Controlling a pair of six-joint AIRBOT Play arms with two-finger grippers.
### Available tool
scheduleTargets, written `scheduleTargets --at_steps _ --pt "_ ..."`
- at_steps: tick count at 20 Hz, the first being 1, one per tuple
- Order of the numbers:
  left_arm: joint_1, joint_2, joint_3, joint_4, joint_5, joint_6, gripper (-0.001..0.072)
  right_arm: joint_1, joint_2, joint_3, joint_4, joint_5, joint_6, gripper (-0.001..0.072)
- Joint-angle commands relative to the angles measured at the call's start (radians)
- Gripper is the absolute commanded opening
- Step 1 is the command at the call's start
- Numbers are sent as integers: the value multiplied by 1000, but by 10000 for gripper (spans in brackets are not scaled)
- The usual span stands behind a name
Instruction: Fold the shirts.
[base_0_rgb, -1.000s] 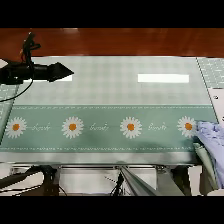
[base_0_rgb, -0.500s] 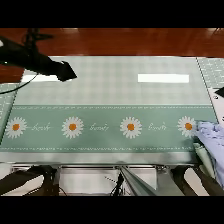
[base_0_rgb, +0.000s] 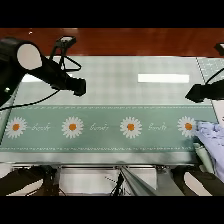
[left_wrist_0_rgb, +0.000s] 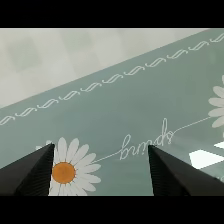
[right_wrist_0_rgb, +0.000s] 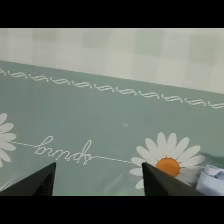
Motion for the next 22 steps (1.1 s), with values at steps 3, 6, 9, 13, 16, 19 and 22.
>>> scheduleTargets --at_steps 3,6,9,13,16,19,22 --pt "-29 -20 -5 54 25 -49 720 19 -45 0 3 37 24 611" --pt "-29 -26 -5 54 26 -49 720 19 -44 0 3 37 24 611" --pt "-29 -27 -5 54 26 -49 720 19 -44 0 2 37 24 610" --pt "-29 -27 -5 54 26 -49 720 19 -44 0 2 37 24 610" --pt "-29 -27 -5 54 26 -49 720 19 -44 0 2 37 24 610" --pt "-29 -27 -5 54 26 -49 720 19 -44 0 2 37 24 611" --pt "-29 -27 -5 54 26 -49 720 19 -44 0 2 37 24 610"
